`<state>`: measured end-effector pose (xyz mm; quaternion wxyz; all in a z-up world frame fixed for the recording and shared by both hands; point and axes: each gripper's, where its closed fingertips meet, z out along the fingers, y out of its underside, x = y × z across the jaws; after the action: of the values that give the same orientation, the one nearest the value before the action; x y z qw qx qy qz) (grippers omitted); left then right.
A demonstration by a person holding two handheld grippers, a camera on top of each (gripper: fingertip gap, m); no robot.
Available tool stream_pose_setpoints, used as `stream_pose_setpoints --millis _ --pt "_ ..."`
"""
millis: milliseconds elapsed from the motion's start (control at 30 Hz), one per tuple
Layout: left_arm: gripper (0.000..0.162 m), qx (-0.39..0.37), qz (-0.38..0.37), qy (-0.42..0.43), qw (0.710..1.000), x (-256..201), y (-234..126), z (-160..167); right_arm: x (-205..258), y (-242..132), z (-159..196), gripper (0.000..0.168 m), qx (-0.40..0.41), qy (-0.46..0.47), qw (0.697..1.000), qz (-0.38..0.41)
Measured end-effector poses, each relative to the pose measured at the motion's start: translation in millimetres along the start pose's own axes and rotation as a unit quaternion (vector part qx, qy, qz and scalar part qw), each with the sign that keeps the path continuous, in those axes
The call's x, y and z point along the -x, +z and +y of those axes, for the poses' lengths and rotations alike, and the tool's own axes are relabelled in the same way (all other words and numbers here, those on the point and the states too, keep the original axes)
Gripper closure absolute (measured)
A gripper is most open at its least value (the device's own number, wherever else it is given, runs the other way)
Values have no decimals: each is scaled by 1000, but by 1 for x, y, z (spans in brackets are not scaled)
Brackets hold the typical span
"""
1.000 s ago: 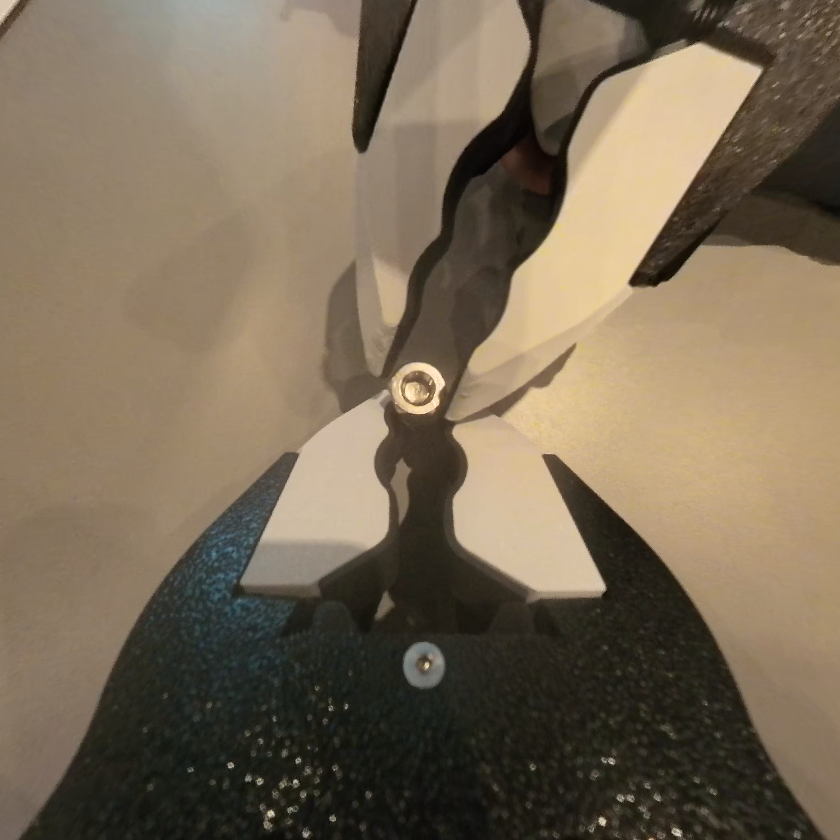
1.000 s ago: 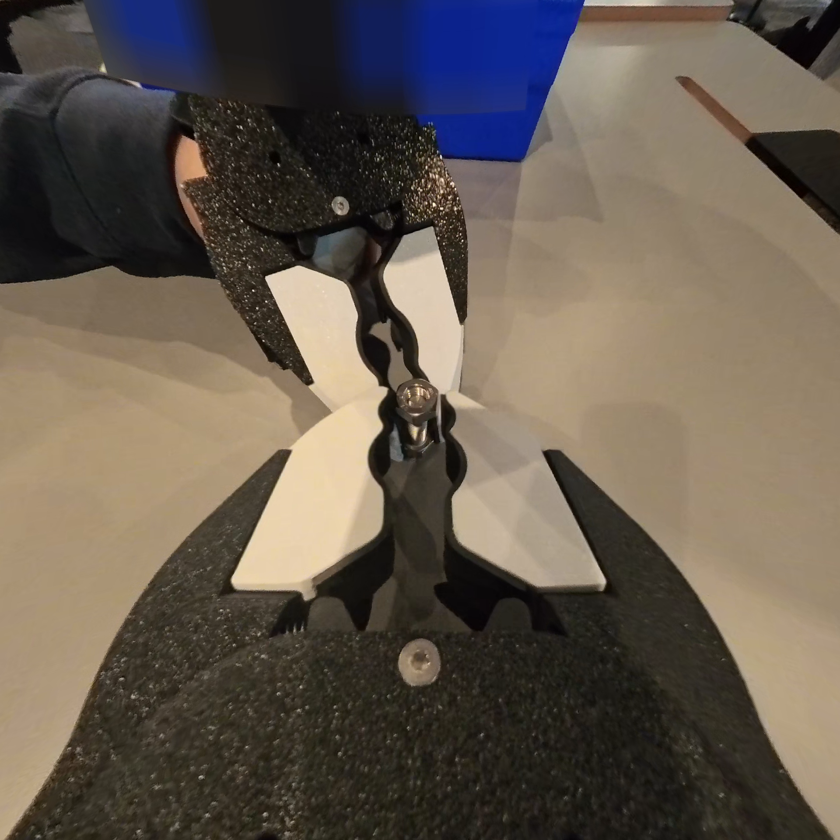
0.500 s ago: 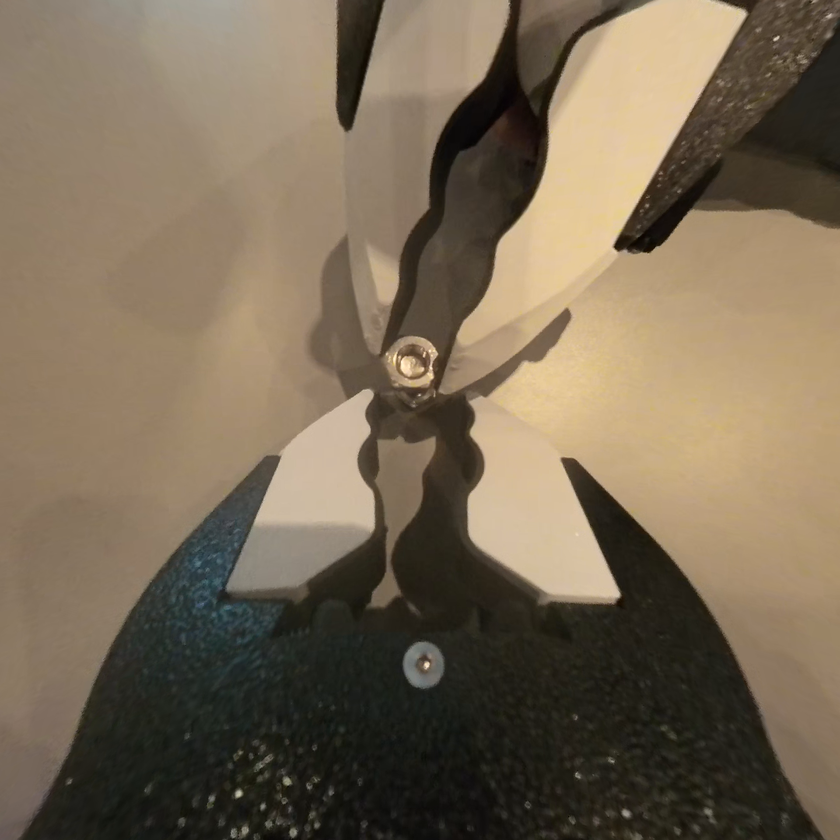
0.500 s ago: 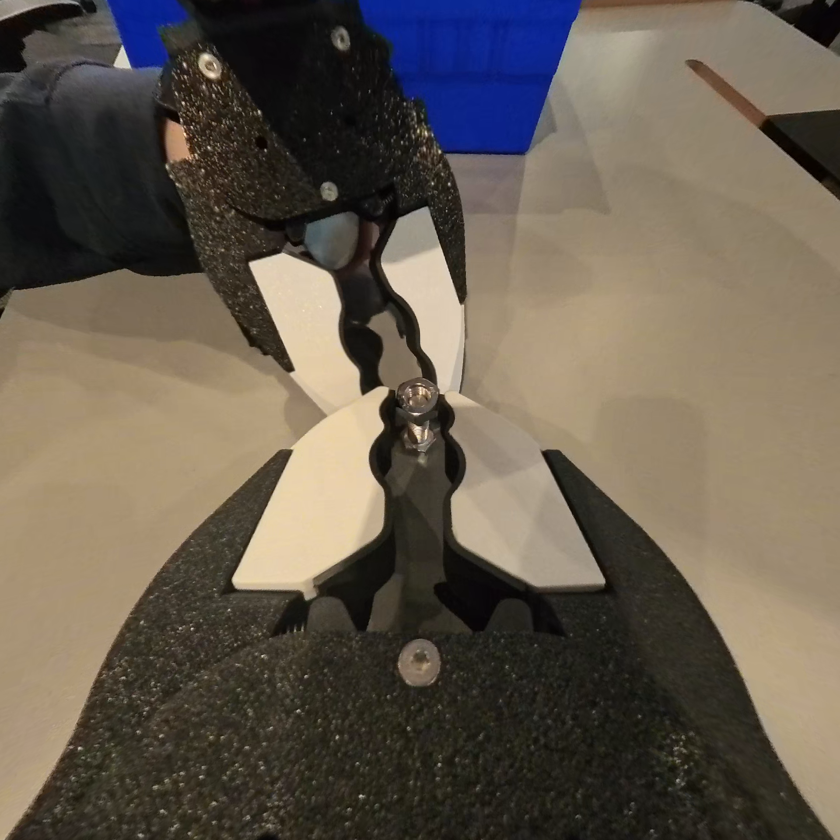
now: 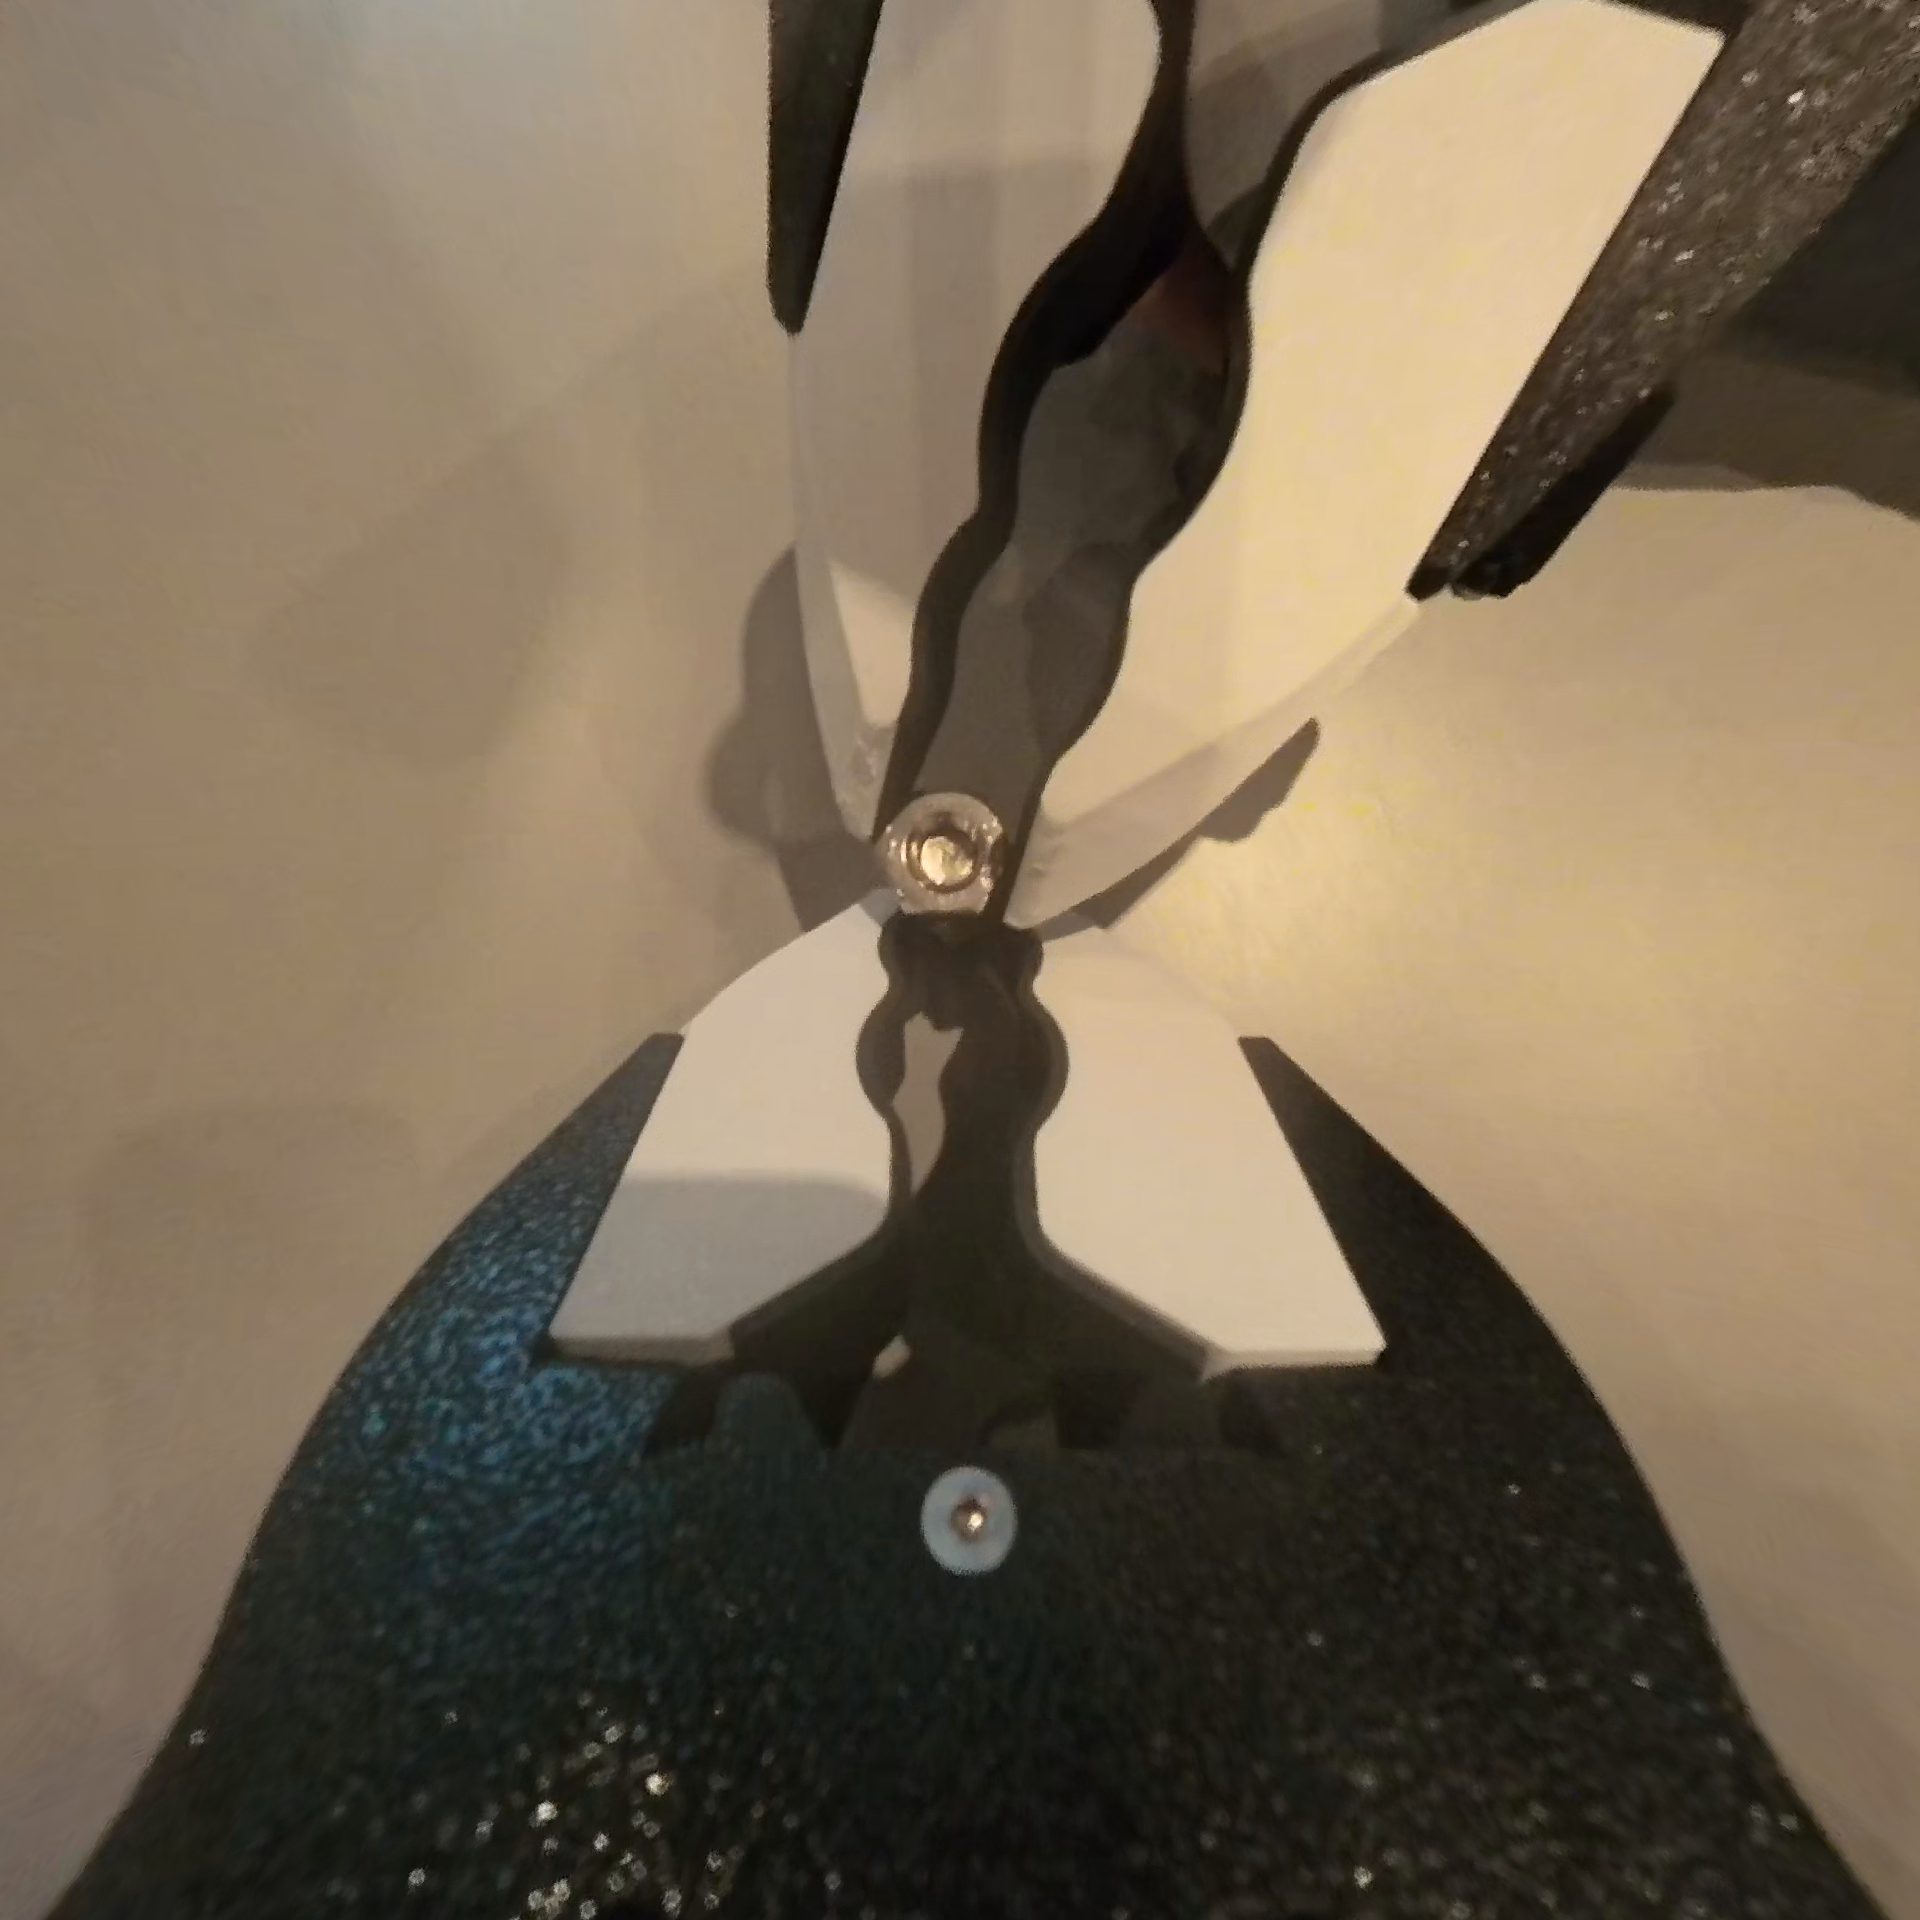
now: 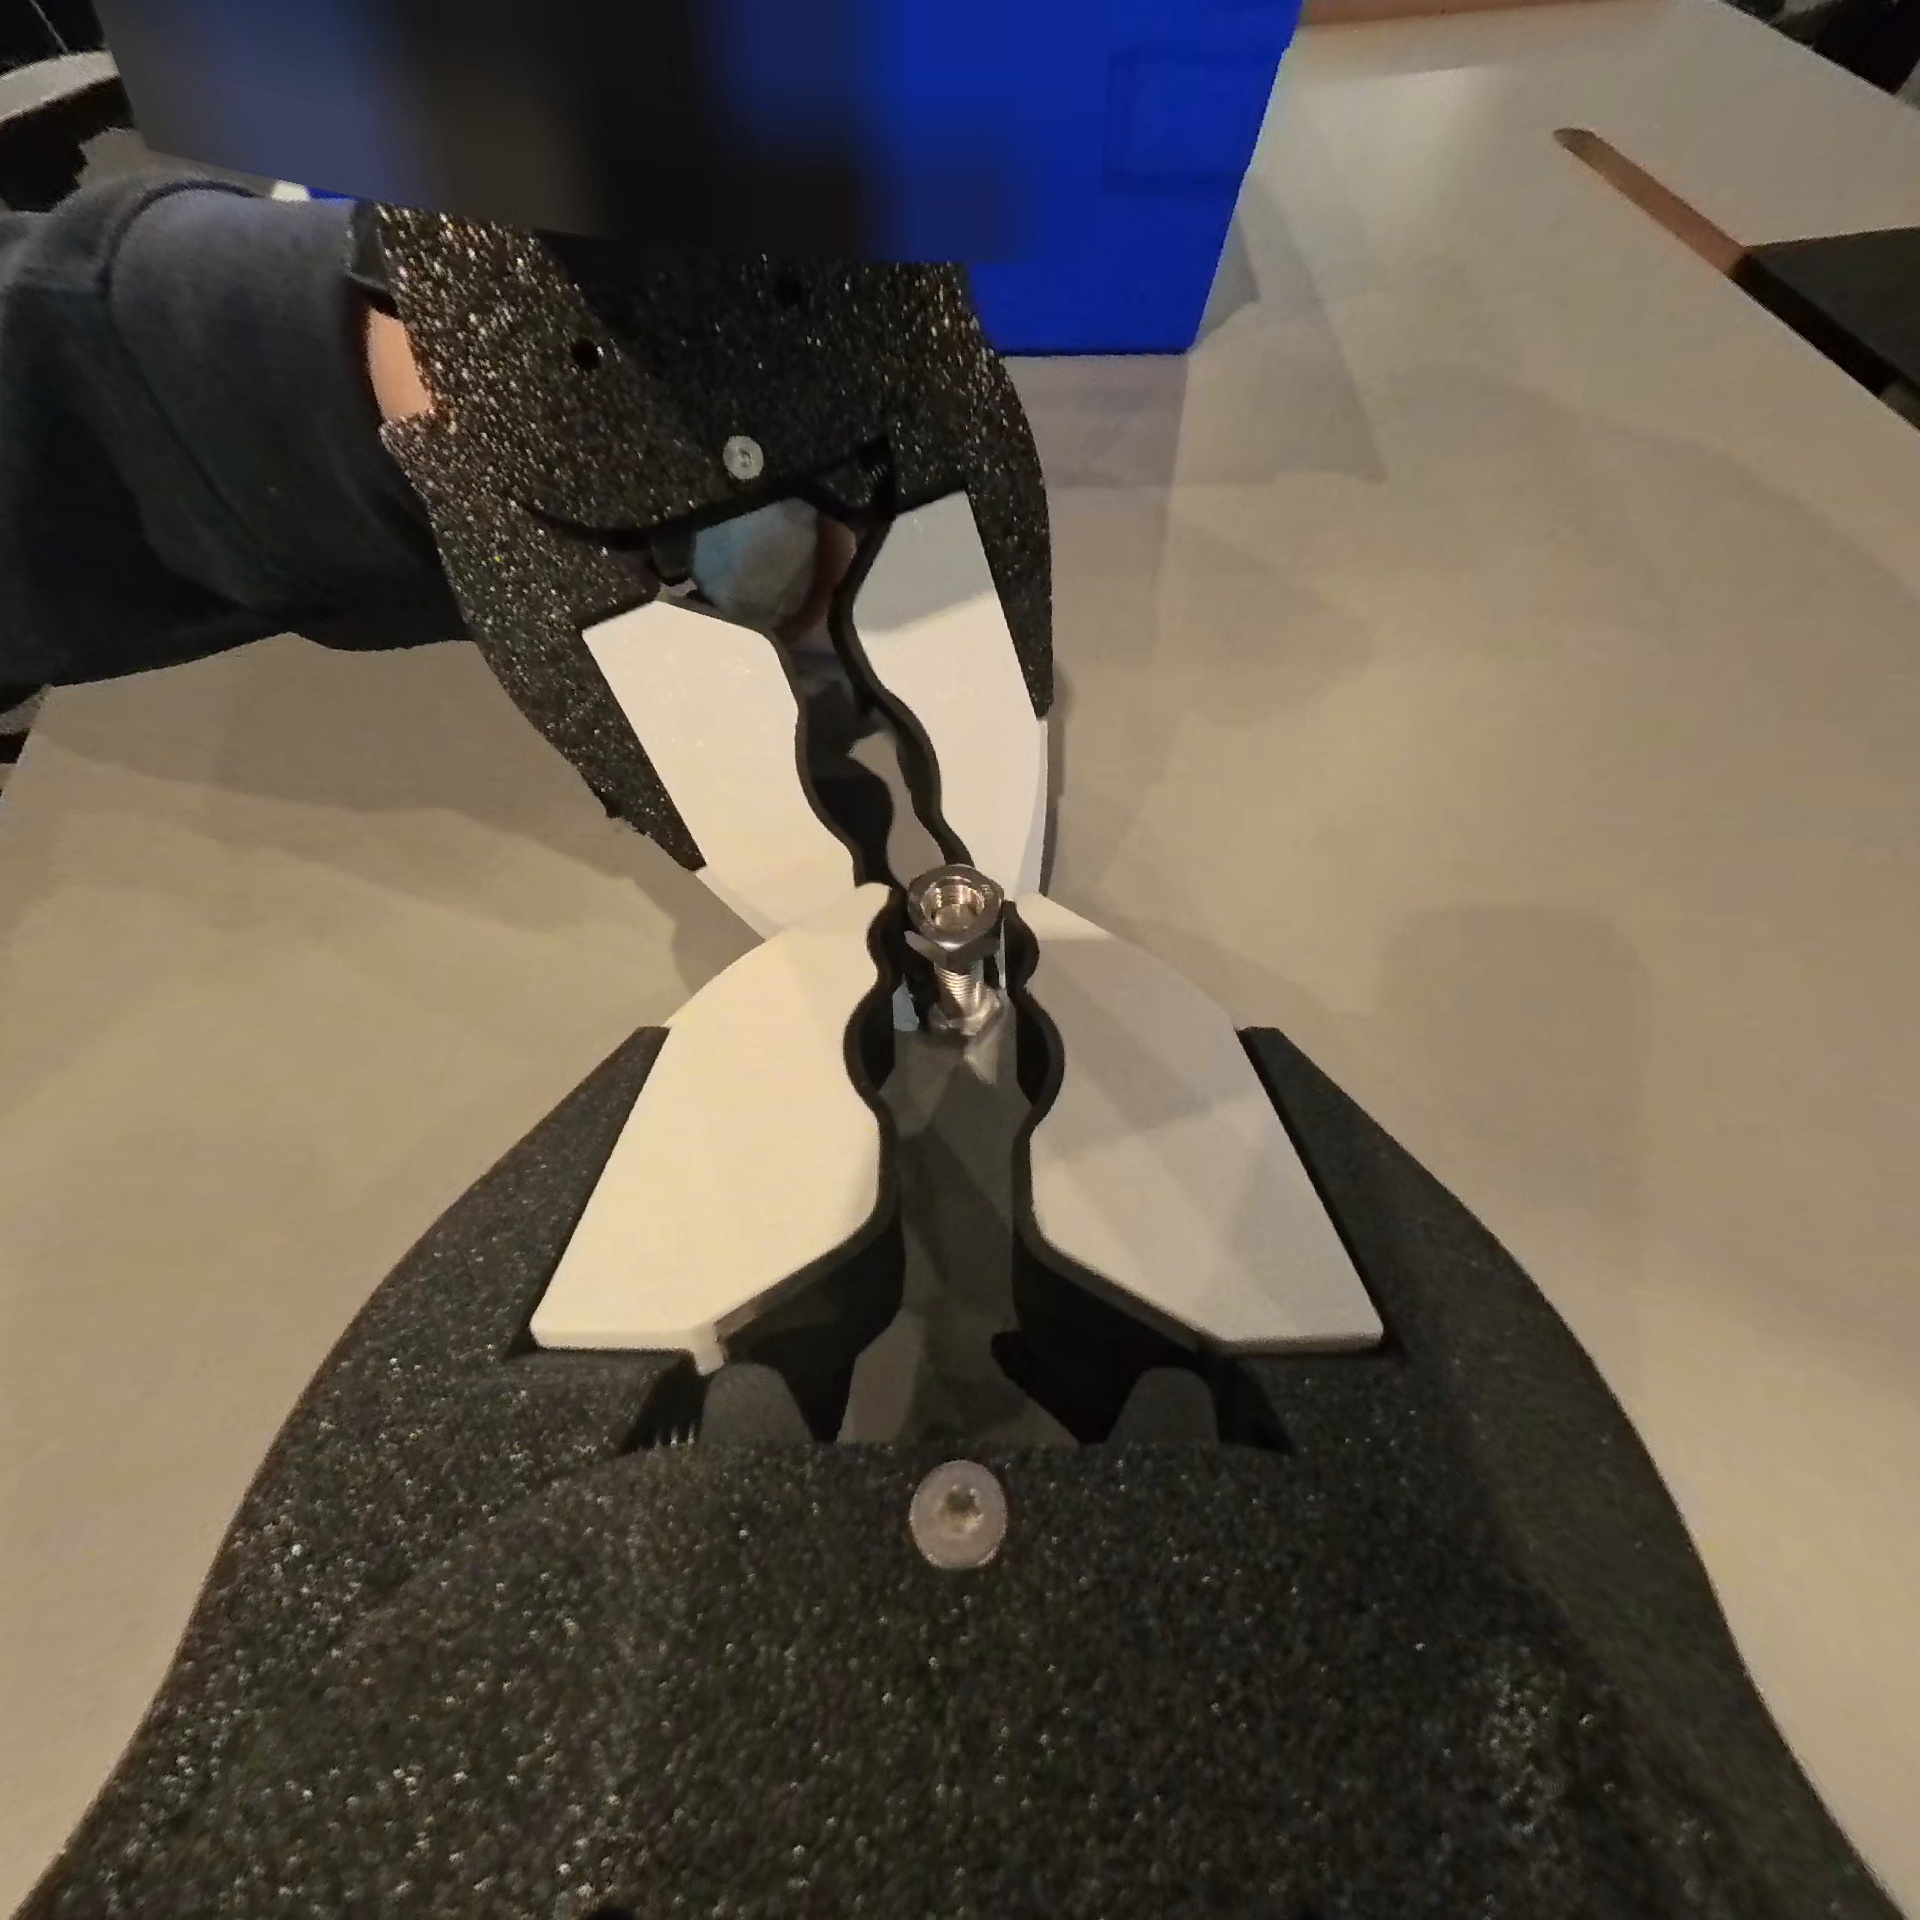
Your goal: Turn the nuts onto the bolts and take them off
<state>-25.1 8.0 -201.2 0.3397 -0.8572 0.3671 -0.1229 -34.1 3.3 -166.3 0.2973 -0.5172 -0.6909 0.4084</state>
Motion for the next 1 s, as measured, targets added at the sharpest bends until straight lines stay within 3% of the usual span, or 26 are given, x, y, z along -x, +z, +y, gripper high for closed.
stream_pose_setpoints --millis 567,700,867,1000 --pt "147 16 -11 -16 1000 0 1 0 5 -11 1 141 -33 -13 999 -14" --pt "146 14 -11 -17 1000 0 1 -1 7 -18 5 151 -23 10 999 -37" --pt "147 11 -10 -15 1000 0 1 -1 0 -17 -2 138 -49 -5 999 -9" --pt "147 9 -10 -16 1000 0 1 -1 9 -9 9 142 -4 -17 1000 -24"
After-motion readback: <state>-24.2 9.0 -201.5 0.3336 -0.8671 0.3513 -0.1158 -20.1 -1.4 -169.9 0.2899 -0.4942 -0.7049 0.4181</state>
